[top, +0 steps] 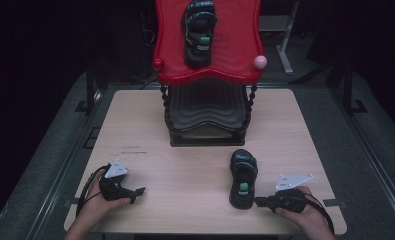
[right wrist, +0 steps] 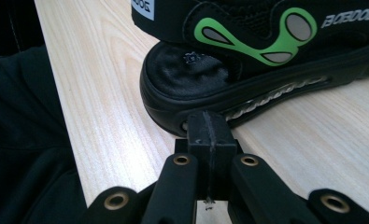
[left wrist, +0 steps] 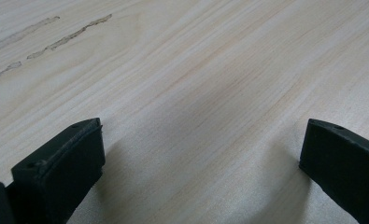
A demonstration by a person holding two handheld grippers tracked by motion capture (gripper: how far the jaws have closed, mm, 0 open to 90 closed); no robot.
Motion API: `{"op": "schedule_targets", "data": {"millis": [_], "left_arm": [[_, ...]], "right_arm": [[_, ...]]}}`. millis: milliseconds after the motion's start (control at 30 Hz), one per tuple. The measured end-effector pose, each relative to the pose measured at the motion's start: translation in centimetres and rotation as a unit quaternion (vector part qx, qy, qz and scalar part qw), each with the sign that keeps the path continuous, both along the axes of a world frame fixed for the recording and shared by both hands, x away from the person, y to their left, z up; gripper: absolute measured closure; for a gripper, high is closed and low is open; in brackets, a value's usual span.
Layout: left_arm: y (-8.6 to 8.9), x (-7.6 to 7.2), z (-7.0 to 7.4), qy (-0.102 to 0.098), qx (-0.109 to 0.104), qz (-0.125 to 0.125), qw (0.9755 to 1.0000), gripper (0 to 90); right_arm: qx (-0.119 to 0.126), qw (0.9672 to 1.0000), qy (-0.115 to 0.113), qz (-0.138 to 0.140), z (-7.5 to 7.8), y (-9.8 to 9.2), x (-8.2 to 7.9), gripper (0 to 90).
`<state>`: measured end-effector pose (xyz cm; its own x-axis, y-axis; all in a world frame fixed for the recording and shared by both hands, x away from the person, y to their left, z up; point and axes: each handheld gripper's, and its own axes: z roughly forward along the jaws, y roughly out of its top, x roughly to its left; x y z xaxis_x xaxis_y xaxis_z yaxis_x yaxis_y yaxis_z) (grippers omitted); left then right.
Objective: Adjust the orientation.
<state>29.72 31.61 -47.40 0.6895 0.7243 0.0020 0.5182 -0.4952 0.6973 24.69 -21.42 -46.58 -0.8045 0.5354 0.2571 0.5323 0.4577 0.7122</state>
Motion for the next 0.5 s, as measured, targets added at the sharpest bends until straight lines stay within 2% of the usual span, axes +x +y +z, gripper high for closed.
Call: {"op": "schedule_targets", "data": {"millis": [233,400,500], "left_arm": [[0.0,0.0,0.0,-0.001,0.0,0.0,1.0,0.0],[0.0,0.0,0.0,-0.001,-0.001,0.0,1.0,0.0],[0.0,0.0,0.0,-0.001,-0.001,0.0,1.0,0.0]], "right_arm": [[0.03,0.9984,-0.023,-0.042,1.2,-1.6,0.5,82.5],[0.062,0.9941,-0.043,-0.079,2.1,-2.8,1.0,74.1],[0.084,0.9903,-0.051,-0.098,2.7,-3.2,1.4,64.9]]}}
